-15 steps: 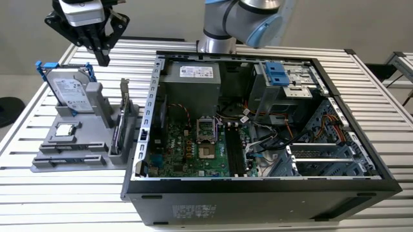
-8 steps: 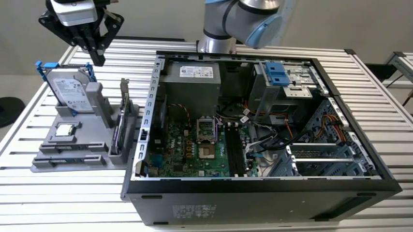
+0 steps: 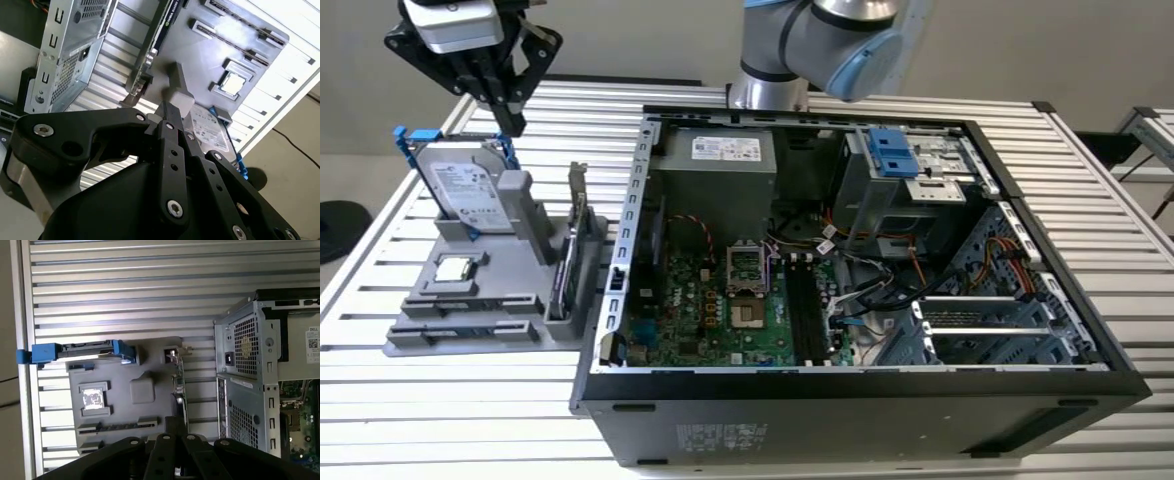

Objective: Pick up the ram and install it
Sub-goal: 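Reach for the ram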

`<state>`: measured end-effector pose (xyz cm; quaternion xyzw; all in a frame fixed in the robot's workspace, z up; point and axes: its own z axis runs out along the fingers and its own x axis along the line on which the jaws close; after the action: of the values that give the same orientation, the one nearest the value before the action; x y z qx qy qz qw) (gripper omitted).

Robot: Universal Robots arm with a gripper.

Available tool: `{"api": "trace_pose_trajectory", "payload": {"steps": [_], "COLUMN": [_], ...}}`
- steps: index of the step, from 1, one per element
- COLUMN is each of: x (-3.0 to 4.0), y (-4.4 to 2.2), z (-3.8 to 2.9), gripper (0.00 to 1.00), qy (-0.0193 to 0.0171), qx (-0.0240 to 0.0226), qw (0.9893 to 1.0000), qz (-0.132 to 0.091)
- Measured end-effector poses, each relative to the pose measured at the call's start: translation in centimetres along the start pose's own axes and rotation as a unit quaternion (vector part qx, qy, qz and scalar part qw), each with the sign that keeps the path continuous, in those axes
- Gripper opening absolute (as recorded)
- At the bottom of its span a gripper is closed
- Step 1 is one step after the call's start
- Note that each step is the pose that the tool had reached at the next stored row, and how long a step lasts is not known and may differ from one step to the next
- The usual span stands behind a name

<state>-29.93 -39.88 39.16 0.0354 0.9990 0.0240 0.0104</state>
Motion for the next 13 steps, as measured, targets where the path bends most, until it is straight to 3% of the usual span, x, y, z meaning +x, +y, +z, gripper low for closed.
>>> {"api": "trace_pose_trajectory", "payload": {"steps": [13], "x": [1.84], "y": [-0.13], "z": [-0.04], "gripper": [0.00], "qy": [0.0000], "qx": [0.0000], "qw": [1.0000], "qz": [0.000]}}
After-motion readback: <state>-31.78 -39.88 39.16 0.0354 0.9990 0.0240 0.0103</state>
